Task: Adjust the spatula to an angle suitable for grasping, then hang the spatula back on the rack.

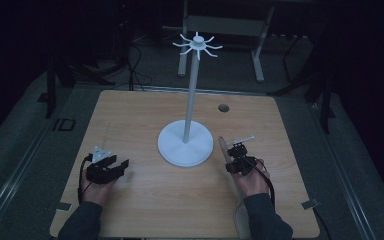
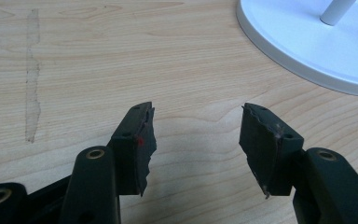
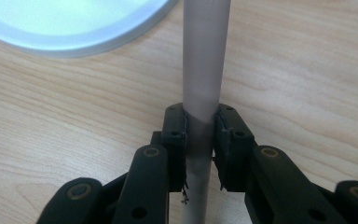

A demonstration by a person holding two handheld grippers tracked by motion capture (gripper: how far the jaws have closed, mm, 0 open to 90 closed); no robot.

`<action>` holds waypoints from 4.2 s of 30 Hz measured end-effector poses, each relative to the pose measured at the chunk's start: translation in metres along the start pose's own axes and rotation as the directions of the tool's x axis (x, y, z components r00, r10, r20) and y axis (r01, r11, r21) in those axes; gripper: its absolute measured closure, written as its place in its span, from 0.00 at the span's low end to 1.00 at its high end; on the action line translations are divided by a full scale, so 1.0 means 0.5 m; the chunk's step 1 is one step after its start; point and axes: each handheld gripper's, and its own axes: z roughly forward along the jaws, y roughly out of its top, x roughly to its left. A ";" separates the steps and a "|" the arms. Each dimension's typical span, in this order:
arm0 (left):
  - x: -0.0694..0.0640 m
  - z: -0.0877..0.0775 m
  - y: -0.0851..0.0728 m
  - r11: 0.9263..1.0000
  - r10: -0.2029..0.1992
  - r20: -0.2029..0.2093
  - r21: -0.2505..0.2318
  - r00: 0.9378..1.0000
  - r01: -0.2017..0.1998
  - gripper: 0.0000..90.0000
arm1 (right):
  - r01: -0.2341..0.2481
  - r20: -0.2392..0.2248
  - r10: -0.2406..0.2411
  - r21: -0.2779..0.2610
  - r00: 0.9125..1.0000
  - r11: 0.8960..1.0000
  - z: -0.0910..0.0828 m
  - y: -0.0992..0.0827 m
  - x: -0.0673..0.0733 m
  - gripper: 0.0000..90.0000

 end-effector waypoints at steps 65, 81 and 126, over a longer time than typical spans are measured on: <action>0.000 -0.004 0.000 1.000 -0.002 -0.007 -0.010 1.000 0.002 0.50 | 0.070 -0.033 -0.121 -0.652 0.992 0.755 -0.179 -0.002 0.023 0.84; 0.000 -0.004 0.000 1.000 -0.004 -0.008 -0.014 1.000 0.004 0.50 | 0.078 -0.036 -0.144 -0.697 0.989 0.713 -0.198 0.012 0.028 0.84; 0.002 -0.005 0.000 1.000 -0.001 -0.011 -0.013 1.000 0.001 0.50 | 0.104 -0.026 -0.189 -0.757 0.982 0.645 -0.256 0.070 0.022 0.84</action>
